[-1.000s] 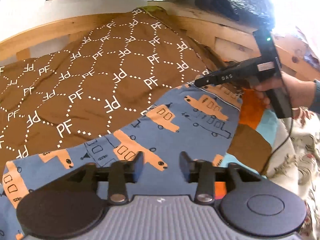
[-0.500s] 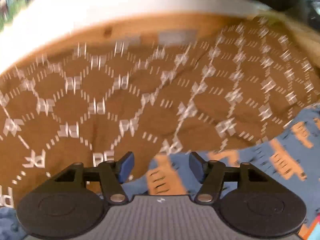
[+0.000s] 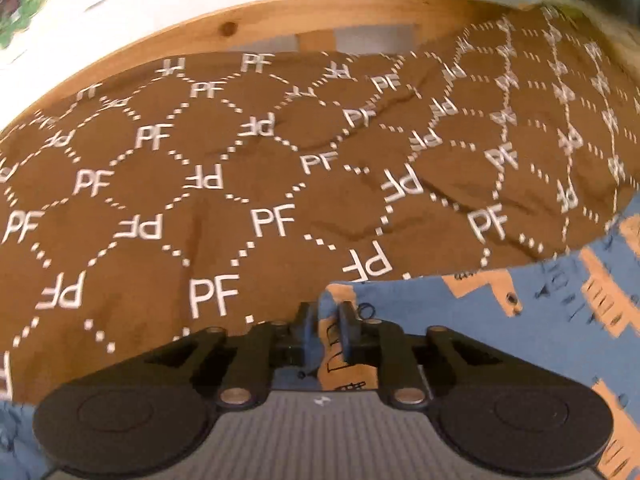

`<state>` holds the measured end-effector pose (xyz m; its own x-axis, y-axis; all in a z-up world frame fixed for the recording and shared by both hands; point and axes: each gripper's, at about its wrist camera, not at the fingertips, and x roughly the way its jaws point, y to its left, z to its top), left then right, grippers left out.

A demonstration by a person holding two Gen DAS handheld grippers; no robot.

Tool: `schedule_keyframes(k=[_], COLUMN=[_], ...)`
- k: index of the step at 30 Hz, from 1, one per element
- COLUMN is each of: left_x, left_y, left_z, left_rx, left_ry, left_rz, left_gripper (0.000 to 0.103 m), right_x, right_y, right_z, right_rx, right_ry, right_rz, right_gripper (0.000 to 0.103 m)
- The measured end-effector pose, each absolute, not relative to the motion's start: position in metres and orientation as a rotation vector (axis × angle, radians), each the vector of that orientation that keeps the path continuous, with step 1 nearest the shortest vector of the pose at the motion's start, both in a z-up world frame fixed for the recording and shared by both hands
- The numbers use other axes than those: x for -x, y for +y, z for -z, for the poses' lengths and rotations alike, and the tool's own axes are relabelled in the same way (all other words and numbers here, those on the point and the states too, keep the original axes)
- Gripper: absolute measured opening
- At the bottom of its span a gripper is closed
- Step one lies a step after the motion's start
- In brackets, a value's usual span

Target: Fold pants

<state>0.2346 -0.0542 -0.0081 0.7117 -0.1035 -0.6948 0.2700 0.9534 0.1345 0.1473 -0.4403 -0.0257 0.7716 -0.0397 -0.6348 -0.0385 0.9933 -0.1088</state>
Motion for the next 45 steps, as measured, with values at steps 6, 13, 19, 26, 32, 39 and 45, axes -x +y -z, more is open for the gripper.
schedule_keyframes(k=[6,13,19,26,32,39,45], left_x=[-0.178,-0.137,-0.127,-0.101,-0.135,-0.161,-0.158], left_y=[-0.054,-0.078,-0.023,0.029,0.028,0.088,0.110], left_z=[-0.021,0.018,0.026,-0.009,-0.026,-0.020,-0.017], left_rx=[-0.171,-0.257,-0.257,-0.205,-0.155,0.065,0.141], left_ry=[0.660,0.788,0.853,0.813,0.688,0.672,0.644], left_rz=[0.265,0.346,0.264,0.143,0.167,0.052,0.095], left_gripper=[0.057,0.063,0.074,0.072,0.071,0.046,0.038], right_x=[-0.123,-0.130,-0.117,-0.094,-0.138,-0.196,-0.233], right_y=[-0.393,-0.301,-0.343,-0.363,-0.267,-0.164,-0.108], right_z=[0.009,0.054,0.055,0.035,0.035,0.036,0.046], right_rx=[0.256,0.310,0.295,0.286,0.243,0.254,0.298], right_ry=[0.525,0.660,0.688,0.638,0.603,0.618,0.627], right_rz=[-0.076,-0.386,-0.182,-0.080,-0.458,-0.815,-0.770], right_gripper=[0.076,0.068,0.080,0.075,0.071,0.060,0.054])
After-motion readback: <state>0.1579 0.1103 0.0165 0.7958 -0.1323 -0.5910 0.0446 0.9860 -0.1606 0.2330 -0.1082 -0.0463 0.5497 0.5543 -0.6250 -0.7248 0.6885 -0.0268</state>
